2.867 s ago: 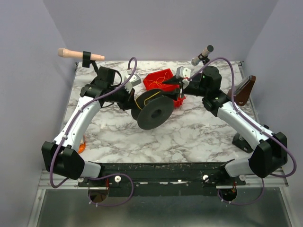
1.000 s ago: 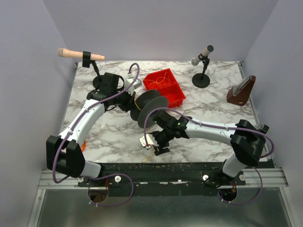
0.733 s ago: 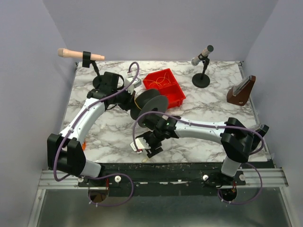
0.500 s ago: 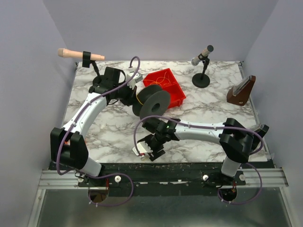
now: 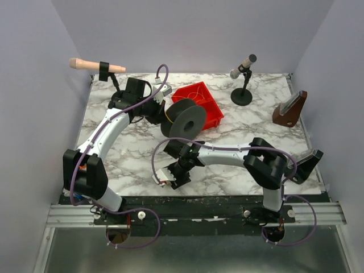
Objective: Wrap the cables
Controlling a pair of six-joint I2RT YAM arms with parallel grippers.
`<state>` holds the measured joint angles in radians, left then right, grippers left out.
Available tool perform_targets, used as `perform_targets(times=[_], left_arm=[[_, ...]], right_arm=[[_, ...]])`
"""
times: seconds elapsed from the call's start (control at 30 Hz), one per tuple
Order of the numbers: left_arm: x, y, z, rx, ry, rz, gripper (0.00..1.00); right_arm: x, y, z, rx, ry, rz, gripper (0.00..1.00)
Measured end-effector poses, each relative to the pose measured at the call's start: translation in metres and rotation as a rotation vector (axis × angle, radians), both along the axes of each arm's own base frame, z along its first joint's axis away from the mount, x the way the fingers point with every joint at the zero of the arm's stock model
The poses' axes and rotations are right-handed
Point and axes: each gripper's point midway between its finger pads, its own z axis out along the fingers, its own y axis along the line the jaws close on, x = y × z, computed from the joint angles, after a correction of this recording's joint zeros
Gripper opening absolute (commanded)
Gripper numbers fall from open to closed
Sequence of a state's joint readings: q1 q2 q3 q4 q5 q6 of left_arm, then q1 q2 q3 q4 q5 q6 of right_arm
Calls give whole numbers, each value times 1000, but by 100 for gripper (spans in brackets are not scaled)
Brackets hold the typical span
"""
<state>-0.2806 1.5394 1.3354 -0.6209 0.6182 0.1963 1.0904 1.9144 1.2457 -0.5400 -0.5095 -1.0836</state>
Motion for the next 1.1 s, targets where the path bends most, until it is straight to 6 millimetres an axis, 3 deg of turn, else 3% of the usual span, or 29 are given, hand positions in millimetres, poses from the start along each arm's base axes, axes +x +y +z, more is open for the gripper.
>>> perform_targets(times=[0.1,0.17,0.3,0.43,0.57,0.63,0.7,0.93,1.0,1.1], left_arm=[[0,0,-1,0,-1,0,0],[0,0,-1,0,-1,-1,0],[0,1,-1,5,-7,-6,0],[1,5,-1,11,-14,-6,0],[-1,12,0,26,-27,-13,0],[-4,16,2,35,-34,-20,0],[-10,18,2,45,-40,-32,0],[-46,30,-4,98,-37,-112,0],[-59,33,-6,111,-30,-149,0],[-75,35,-9,121,-16,-200,0]], right_arm=[[8,7,0,16,-13,-22,13],[12,6,0,20,-23,-43,1],[9,-15,4,9,-42,-90,1],[9,-45,33,43,-9,-237,1],[60,-93,66,138,12,-581,1],[92,-122,72,158,3,-771,1],[116,-139,76,175,18,-917,1],[162,-159,102,282,85,-1180,1],[175,-160,119,329,88,-1220,1],[196,-154,162,443,64,-1235,1]])
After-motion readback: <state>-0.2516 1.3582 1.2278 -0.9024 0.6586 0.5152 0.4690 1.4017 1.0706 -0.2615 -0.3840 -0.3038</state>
